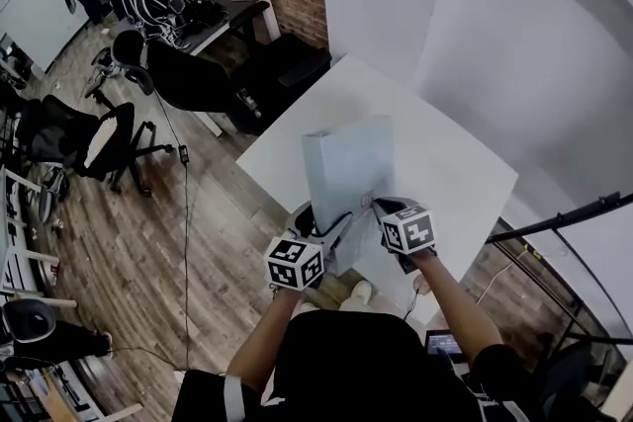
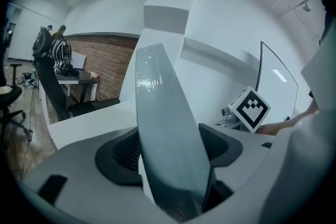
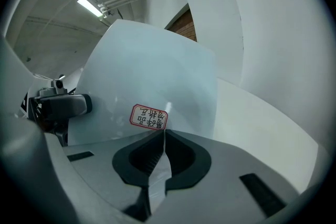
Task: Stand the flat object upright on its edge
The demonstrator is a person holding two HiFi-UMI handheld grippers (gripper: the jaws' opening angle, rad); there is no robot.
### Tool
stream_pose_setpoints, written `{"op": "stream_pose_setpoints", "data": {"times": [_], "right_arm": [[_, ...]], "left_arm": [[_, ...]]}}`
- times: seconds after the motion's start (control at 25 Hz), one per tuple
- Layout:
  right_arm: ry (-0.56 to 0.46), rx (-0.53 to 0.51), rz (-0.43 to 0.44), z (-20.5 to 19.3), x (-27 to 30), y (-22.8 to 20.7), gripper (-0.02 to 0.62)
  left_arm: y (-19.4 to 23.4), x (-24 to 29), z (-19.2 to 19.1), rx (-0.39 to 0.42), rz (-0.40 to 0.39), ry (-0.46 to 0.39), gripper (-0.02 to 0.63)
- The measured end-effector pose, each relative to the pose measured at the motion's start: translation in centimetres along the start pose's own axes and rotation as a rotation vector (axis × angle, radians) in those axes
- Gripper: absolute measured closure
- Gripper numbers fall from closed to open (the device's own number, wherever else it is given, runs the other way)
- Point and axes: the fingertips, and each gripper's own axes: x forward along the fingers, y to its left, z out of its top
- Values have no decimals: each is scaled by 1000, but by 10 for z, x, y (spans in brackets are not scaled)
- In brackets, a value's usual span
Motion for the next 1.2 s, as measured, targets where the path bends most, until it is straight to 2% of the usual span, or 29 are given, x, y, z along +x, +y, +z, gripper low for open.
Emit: {"op": "stream_pose_setpoints", "data": {"times": [0.12,0.36,0.88,1.12,1.2], "right_arm": [[-13,-21,0,3,-2,-3,552],[-38,-30,26,2,-3,-6,551],[-50,-35,65,-6,-8,7,551],[-48,-37,48,-3,-6,8,551],[-55,-38,35,-1,-6,6,551]], "left_arm": [[-5,2,3,33,12,-13,259],[-11,2,3,49,34,-37,258],[-14,-15,-13,105,54,-26,258],[-10,-16,-10,92,38,-57,258],[-10,-13,-8,115,31,-62,258]]}}
